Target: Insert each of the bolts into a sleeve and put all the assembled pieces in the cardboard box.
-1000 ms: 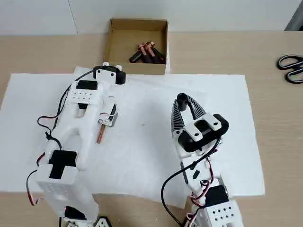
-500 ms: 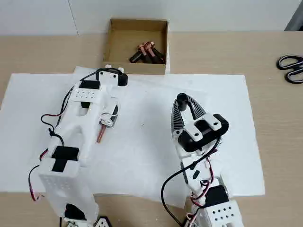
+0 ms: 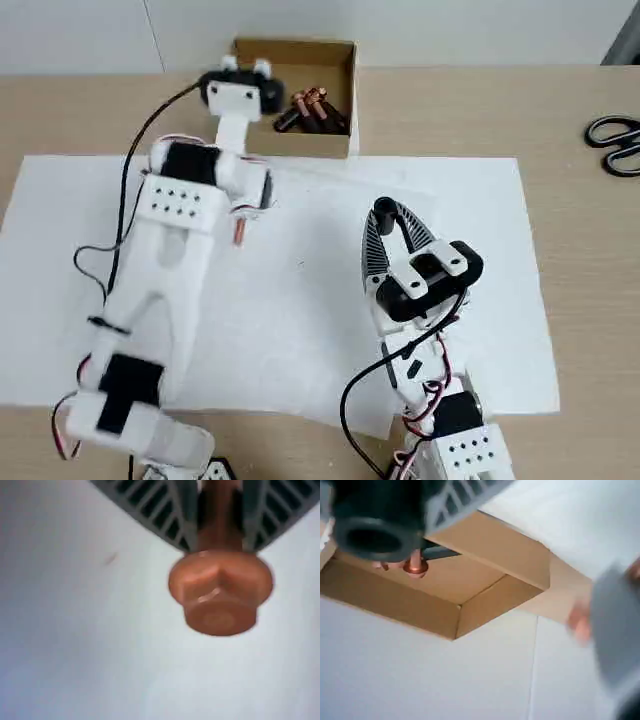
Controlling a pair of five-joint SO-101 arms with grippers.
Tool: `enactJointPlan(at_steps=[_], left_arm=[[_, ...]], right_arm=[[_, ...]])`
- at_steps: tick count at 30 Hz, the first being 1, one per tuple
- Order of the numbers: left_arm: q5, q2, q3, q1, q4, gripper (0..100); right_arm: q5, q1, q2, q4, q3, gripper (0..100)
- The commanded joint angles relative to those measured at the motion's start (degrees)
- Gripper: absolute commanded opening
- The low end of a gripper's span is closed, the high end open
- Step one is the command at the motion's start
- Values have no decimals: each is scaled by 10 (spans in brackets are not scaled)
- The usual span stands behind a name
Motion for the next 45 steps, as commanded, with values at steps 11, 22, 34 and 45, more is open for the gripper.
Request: enactJointPlan(at_steps=[11,22,34,45], left_arm=[[80,-155,-28,113,-162,6],[19,-257,95,168,-235,6],[104,-280,217,200,-369,6],[105,-279,226,240,-393,6]], right_arm=[[5,0,-13,0,2,3],[5,0,-13,0,3,3],[5,0,-13,1,2,3],[5,0,-13,1,2,3]])
